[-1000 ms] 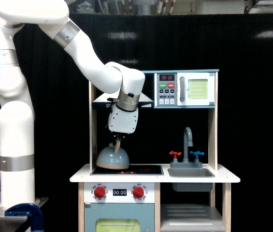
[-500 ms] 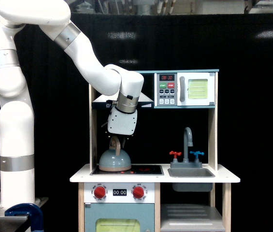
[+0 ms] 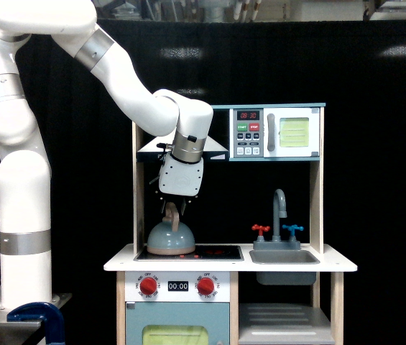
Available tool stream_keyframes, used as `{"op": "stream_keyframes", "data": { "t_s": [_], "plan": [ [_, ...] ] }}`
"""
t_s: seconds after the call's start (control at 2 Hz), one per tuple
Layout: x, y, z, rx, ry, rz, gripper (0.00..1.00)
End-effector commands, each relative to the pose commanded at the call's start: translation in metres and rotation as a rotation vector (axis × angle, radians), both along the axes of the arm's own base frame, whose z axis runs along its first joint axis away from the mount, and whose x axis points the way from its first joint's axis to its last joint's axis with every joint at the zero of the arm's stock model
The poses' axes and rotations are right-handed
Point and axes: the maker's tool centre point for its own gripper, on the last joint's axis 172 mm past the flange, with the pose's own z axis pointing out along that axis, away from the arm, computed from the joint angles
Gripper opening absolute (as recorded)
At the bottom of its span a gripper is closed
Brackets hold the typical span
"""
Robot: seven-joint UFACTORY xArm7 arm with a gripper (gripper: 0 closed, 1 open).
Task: Place the teapot on the stove
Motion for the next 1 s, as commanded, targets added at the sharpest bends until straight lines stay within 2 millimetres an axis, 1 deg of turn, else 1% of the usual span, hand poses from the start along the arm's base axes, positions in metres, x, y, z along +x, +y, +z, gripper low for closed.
{"op": "stream_keyframes", "data": {
  "t_s": [0.5,1.0],
  "plan": [
    [-0.002,-0.077,0.035,0.000,0.000,0.000,1.00],
    [-0.003,-0.117,0.060,0.000,0.000,0.000,1.00]
  ]
}}
